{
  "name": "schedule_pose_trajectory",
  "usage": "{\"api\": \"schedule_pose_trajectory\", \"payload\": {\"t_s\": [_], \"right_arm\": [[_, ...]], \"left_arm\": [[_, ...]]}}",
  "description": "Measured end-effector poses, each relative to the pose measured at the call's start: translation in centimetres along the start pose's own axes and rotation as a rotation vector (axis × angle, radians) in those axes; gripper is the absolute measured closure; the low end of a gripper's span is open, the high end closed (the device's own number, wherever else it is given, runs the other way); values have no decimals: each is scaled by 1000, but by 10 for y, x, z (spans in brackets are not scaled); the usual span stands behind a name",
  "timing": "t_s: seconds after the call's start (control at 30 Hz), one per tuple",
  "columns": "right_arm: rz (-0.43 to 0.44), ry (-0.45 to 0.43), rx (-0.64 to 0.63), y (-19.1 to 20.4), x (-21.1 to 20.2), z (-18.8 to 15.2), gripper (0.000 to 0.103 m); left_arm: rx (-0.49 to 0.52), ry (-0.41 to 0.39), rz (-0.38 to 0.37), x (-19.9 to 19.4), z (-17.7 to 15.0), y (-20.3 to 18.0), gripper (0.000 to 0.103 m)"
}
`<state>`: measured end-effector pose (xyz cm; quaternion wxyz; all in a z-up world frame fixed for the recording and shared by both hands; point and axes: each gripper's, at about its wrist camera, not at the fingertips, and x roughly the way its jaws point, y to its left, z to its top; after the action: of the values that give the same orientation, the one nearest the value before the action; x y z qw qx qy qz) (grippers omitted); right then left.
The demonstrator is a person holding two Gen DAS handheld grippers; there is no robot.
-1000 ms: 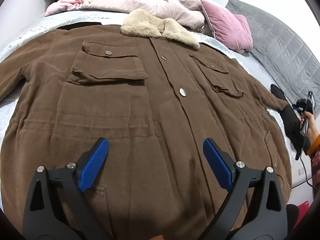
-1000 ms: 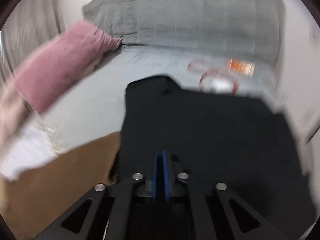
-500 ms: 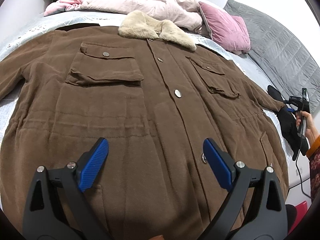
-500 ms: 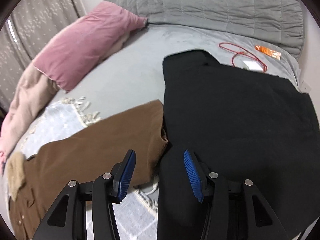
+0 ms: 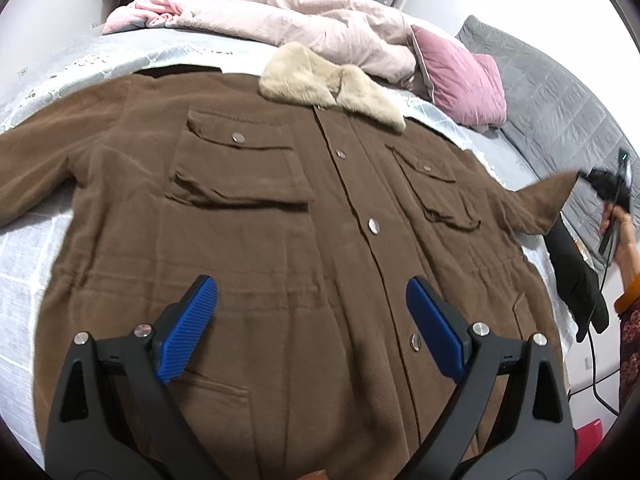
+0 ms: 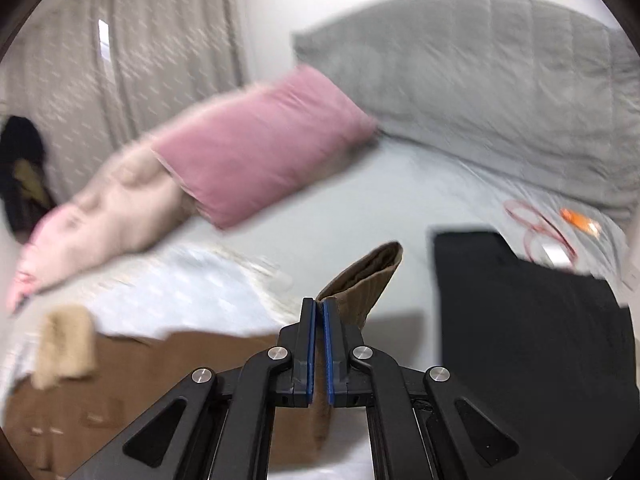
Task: Fold large clothes
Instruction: 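Lift the sleeve with the right gripper and fold it across the coat front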
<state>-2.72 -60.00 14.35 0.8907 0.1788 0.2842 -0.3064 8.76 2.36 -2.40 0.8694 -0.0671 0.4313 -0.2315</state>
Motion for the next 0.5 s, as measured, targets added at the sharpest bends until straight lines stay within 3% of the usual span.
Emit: {"api": "schedule_pose_trajectory", "payload": {"t_s": [0.13,0.3,0.5], "right_arm": [[161,-79,-70,71,-56,23,100],[342,-123,-197,176,-113,24,100],[576,-57,-295,289,-141,-4,97]], "left_arm": [[-1,-18,-2,-8,6,5,8],[-7,-42,0,-14,12,11,8],[-28,-47,11,-14,19,22,8]]}}
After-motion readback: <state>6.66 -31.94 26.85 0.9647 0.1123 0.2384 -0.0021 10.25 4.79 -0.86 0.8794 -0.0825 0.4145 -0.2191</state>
